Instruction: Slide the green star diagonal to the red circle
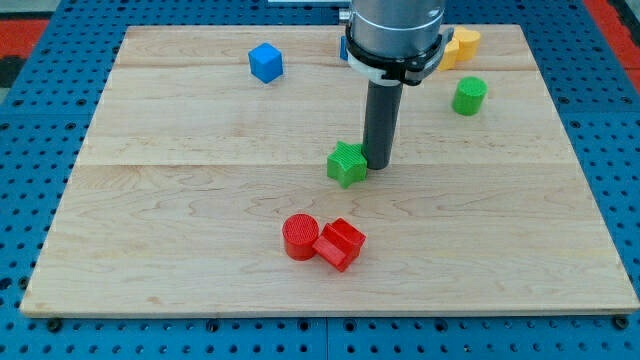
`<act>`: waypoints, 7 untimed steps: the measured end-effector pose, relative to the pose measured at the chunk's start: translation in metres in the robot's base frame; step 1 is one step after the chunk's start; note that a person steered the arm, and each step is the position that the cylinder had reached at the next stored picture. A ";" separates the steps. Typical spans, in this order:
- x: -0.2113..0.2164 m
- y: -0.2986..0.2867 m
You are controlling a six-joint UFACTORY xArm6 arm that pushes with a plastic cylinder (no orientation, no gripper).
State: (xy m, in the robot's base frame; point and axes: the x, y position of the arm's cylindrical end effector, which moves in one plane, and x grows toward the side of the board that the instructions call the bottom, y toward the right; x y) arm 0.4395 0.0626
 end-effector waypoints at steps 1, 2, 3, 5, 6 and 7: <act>-0.004 0.015; -0.005 0.024; -0.005 0.075; 0.000 0.110; 0.018 0.108; 0.025 0.053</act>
State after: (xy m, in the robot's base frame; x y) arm 0.4644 0.1153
